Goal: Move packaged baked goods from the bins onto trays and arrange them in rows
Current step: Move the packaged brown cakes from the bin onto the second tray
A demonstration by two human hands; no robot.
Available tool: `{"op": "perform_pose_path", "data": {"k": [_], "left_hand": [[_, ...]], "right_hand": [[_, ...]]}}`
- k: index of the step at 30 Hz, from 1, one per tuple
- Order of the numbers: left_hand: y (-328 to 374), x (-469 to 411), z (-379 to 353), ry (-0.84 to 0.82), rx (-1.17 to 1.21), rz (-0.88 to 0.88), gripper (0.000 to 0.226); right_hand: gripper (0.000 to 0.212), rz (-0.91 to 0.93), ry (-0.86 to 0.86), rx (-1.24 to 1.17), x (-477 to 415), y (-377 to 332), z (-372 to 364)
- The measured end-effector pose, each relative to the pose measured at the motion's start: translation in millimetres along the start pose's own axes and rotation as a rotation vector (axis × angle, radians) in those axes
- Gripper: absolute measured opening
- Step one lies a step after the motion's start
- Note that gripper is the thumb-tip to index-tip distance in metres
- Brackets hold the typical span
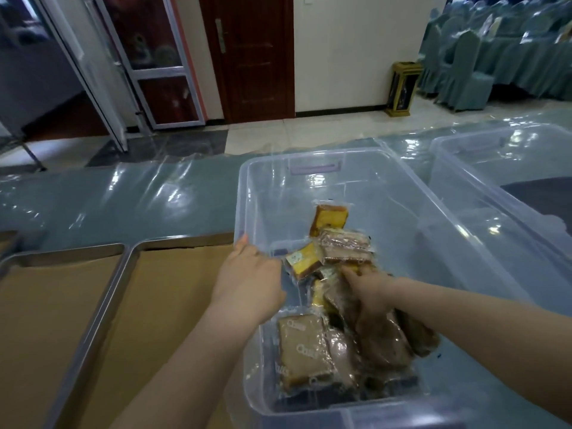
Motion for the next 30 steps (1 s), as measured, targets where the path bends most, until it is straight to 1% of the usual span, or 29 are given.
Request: {"op": "perform_pose_path", "data": {"k": [1,3,6,7,8,10,11,12,14,15,16,18,19,21,22,23,25,27,29,30], "left_hand": [[1,0,0,-0.018,-0.007,0.001,0.039],[1,2,0,-0.058,-0.037,0.006,0.041],[7,2,0,-0.152,-0.109,0.058,0.040],[15,-1,-1,-0.218,-0.140,0.062,0.038],[25,-5,-4,-0.303,-0.149,0.046,0.037],[53,-15,-19,-0.519,-0.047,-0.006,0.038],[67,-21,-27,-0.624,0.019,-0.039,0.043],[78,-27,-35,-0.710,0.053,-0.077,0.048],[91,-41,-52,-0.812,0.012,-0.121,0.055],[93,-46,-62,-0.842,-0.048,-0.142,0.059],[94,-50,-72,-0.857,-0.107,-0.159,0.064],[90,-53,-92,-0.855,-0.164,-0.152,0.072],[84,-52,-101,-0.851,-0.146,-0.109,0.071],[71,-51,-115,-0.811,-0.037,0.004,0.054],[69,-52,-121,-0.790,0.004,0.007,0.047],[69,-52,-127,-0.803,0.015,-0.017,0.045],[73,-50,-135,-0.888,0.047,-0.050,0.054],[82,-47,-133,-0.958,0.053,-0.123,0.065],[88,-49,-130,-0.974,0.045,-0.179,0.065],[89,-51,-127,-0.976,0.042,-0.186,0.064]], "right_hand": [[0.130,-0.024,0.021,-0.027,2,2,2],[0.110,-0.037,0.061,-0.084,6,1,9],[0.084,-0.004,0.066,-0.057,12,-3,25],[0.080,0.005,0.064,-0.043,14,-3,31],[0.081,0.005,0.068,-0.036,17,-2,36],[0.085,-0.035,0.110,-0.041,21,2,47],[0.082,-0.073,0.145,-0.065,23,6,53],[0.073,-0.107,0.193,-0.102,26,13,60],[0.052,-0.168,0.284,-0.172,30,30,75],[0.052,-0.200,0.309,-0.199,33,40,81],[0.057,-0.231,0.326,-0.220,35,49,85],[0.063,-0.270,0.356,-0.250,38,60,89],[0.060,-0.276,0.367,-0.265,38,61,89],[0.046,-0.277,0.384,-0.285,38,59,90],[0.039,-0.280,0.388,-0.282,38,59,90],[0.033,-0.285,0.384,-0.280,40,60,89],[0.030,-0.286,0.365,-0.287,40,62,87],[0.036,-0.306,0.356,-0.310,38,67,85],[0.049,-0.342,0.366,-0.354,36,69,83],[0.059,-0.363,0.369,-0.374,35,71,83]]}}
Point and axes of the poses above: each hand's wrist, its own x-axis away from the middle knuckle, its own z-axis out of the back of the hand, y = z × x, the point moved 4 cm from there along -x, towards the middle knuckle, and after that the axes turned 9 degrees about x, right-handed, at the moved point
